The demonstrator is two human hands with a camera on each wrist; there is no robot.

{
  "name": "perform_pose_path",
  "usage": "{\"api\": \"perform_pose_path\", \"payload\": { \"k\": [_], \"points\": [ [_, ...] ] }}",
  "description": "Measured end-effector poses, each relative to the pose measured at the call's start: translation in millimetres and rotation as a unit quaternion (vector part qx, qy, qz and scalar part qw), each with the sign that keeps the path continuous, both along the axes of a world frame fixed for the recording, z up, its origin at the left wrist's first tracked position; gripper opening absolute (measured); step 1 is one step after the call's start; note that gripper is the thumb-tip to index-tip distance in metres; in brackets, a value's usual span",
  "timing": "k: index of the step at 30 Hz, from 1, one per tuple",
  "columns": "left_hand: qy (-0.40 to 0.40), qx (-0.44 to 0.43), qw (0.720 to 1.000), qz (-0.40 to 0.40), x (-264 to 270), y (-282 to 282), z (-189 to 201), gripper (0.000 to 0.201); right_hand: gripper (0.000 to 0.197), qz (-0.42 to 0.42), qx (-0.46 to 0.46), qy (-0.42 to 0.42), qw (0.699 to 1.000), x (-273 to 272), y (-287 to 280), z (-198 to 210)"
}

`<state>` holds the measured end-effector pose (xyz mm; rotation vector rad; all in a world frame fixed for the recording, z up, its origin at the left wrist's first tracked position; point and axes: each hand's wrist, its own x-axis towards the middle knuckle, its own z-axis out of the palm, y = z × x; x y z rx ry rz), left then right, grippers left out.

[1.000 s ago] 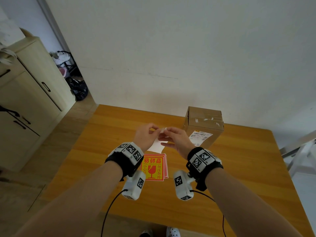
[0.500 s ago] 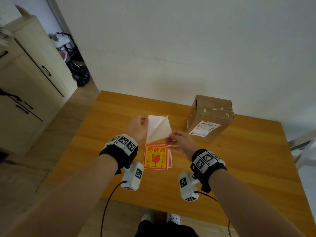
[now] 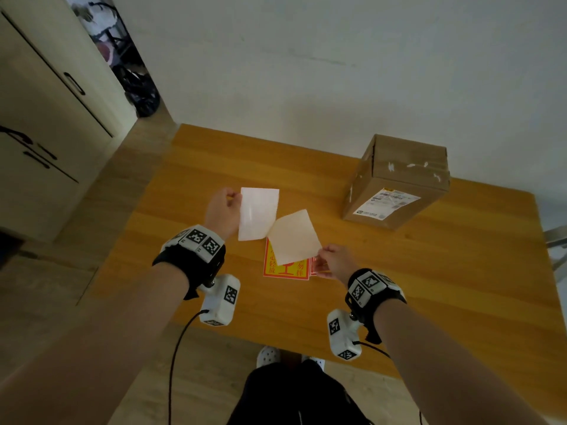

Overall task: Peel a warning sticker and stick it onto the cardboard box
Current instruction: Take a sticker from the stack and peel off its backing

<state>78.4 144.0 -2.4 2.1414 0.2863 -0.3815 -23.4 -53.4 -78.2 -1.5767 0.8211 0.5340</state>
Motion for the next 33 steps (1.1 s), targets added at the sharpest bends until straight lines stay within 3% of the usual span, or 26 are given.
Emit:
{"api": "perform_pose_path", "payload": {
  "k": [12, 19, 25, 28, 30, 33],
  "points": [
    [0.007, -0.013, 1.0, 0.015, -2.9, 13.8, -6.4, 0.03, 0.031, -0.028, -0.022, 0.081, 0.996, 2.6, 6.8, -7.7],
    [0.0, -0.017, 0.999, 0.03, 2.5, 25.6, -2.6, 0.031, 0.029, 0.042, -0.103, 0.062, 0.992, 2.2, 3.3, -17.3],
    [0.006, -0.022, 1.0, 0.007, -3.2, 25.2, 0.3, 0.03, 0.03, 0.026, -0.131, 0.061, 0.989, 4.3, 6.1, -15.3],
    [0.004, -0.028, 1.0, -0.008, -7.0, 21.8, 6.1, 0.029, 0.029, 0.06, -0.201, 0.06, 0.976, 2.1, 6.9, -0.2],
    [-0.001, -0.031, 0.999, -0.018, -9.0, 18.2, 12.0, 0.028, 0.023, 0.073, -0.244, 0.01, 0.967, 0.9, 9.2, 15.2],
    [-0.016, -0.043, 0.998, -0.037, -12.4, 8.9, 23.1, 0.027, 0.027, 0.062, -0.211, -0.138, 0.966, 4.2, 20.6, 43.5]
  ]
}}
